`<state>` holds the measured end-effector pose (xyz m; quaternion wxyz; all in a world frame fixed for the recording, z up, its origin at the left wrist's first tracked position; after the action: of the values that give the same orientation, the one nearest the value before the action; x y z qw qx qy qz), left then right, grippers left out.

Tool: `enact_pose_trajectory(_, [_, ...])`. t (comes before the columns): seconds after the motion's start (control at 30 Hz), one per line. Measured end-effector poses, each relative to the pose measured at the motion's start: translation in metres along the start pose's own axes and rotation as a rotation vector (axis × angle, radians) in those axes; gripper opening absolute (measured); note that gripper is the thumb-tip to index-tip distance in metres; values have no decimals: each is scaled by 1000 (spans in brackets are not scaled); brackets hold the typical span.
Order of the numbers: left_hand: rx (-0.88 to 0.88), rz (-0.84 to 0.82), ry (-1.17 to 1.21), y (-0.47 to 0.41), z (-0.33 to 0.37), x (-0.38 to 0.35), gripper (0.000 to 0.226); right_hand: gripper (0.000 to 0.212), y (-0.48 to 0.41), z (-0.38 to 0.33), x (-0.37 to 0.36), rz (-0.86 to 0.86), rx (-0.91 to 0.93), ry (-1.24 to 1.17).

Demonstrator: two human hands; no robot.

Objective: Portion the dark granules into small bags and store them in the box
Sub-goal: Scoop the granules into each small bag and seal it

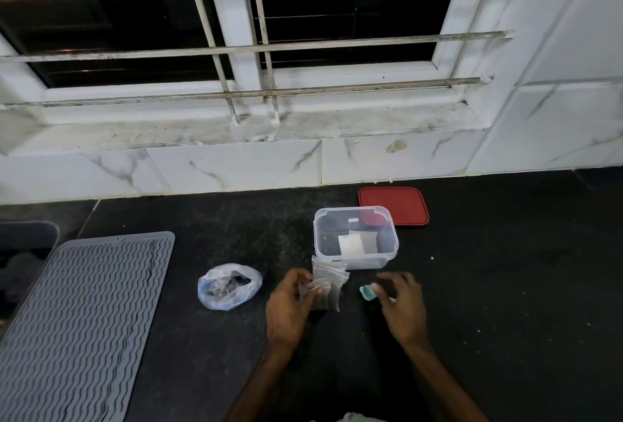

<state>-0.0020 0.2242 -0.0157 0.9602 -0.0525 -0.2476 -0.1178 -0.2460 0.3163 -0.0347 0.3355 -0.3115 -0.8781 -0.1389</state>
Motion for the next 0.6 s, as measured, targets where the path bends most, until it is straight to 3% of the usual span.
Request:
enact_pose_trajectory(0.07, [19, 17, 36, 0, 0, 4, 42, 14, 9, -30, -18, -156, 86, -218])
enact_pose_trajectory(0.13, [18, 9, 105, 0, 2, 3, 50, 19, 17, -52, -36, -321, 58, -383])
enact_pose_trajectory(0.27, [20, 5, 248, 1, -1, 3, 51, 18, 24, -68, -59, -490, 29, -499])
enact_pose_trajectory(0.4, [78, 2, 333, 3, -12, 3, 39, 16, 24, -69, -63, -456, -9, -496])
enact_pose_trajectory(0.6, [140, -19, 424, 5, -17, 1, 5, 23, 11, -58, -48, -271, -29, -446])
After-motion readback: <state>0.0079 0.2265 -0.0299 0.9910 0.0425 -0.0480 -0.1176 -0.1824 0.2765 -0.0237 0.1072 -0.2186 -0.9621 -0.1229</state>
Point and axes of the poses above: each hand's wrist, its own y-axis away from the middle knuckle, its own x-axis out of the back of the hand, z = x × y, the point moved 8 cm from there along -y, towards the middle knuckle, and after that the axes turned 6 degrees about -x, right-handed, at the moved point
